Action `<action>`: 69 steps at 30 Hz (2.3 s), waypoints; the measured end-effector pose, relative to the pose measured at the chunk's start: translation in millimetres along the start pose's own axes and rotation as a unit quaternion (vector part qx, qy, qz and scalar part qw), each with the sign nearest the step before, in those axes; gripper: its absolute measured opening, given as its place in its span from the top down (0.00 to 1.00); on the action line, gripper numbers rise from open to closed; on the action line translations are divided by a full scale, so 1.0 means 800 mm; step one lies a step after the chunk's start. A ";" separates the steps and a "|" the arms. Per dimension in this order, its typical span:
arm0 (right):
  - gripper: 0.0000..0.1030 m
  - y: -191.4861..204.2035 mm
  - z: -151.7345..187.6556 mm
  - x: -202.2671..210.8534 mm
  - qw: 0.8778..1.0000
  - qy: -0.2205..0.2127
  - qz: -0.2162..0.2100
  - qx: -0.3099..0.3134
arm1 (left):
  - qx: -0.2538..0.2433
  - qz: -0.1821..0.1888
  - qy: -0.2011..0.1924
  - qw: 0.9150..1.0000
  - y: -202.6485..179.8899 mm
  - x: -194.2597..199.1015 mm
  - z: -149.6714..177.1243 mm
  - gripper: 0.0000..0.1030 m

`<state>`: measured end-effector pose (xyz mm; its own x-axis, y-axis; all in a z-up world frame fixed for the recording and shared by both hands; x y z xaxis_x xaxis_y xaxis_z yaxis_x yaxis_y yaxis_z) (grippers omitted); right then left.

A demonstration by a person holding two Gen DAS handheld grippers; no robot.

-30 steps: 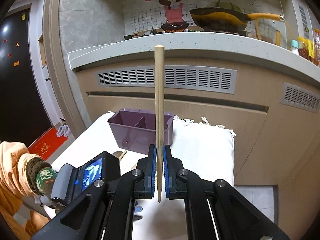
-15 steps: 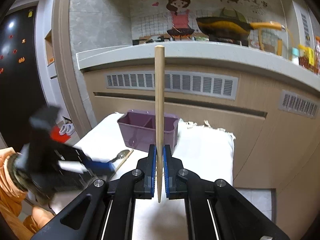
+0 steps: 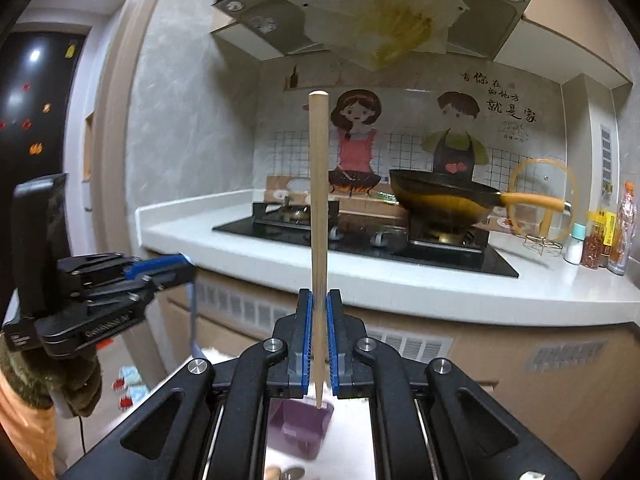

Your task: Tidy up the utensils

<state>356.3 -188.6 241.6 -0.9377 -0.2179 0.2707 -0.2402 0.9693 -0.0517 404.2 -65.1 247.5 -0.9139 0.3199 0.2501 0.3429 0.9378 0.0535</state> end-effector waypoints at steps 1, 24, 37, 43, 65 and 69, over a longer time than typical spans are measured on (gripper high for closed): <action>0.93 -0.002 -0.006 -0.012 1.000 0.001 0.000 -0.005 | 0.002 -0.007 -0.002 1.000 0.007 -0.007 -0.006 0.86; 0.93 0.011 0.285 -0.278 0.966 0.237 -0.061 -0.079 | 0.134 0.066 0.216 0.965 0.035 -0.209 0.292 0.83; 0.36 -0.010 0.324 -0.207 0.978 0.202 0.006 -0.046 | 0.114 0.005 0.162 0.980 0.042 -0.110 0.327 0.24; 0.28 0.014 0.378 -0.176 0.970 0.244 0.008 -0.011 | 0.077 0.001 0.219 0.973 0.019 -0.064 0.400 0.20; 0.64 0.120 0.469 -0.215 0.936 0.351 -0.008 -0.010 | 0.145 -0.028 0.268 0.952 0.033 -0.001 0.487 0.15; 0.61 0.121 0.471 -0.216 0.936 0.352 -0.015 0.002 | 0.136 -0.014 0.277 0.951 0.017 -0.005 0.488 0.15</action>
<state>400.2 -100.3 -172.4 -0.5335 -0.1145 0.8380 -0.2656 0.9634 -0.0375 327.2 -1.2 -130.5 -0.6415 0.2440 0.7273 0.1819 0.9694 -0.1648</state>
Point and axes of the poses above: each gripper's, at about its wrist camera, not at the fingertips, and x roughly against the way its jaws point, y to its left, z to its underside, the point moved 8 cm from there along -x, roughly the way its jaws point, and after that the axes turned 1 degree about y, right-handed, at the moved point
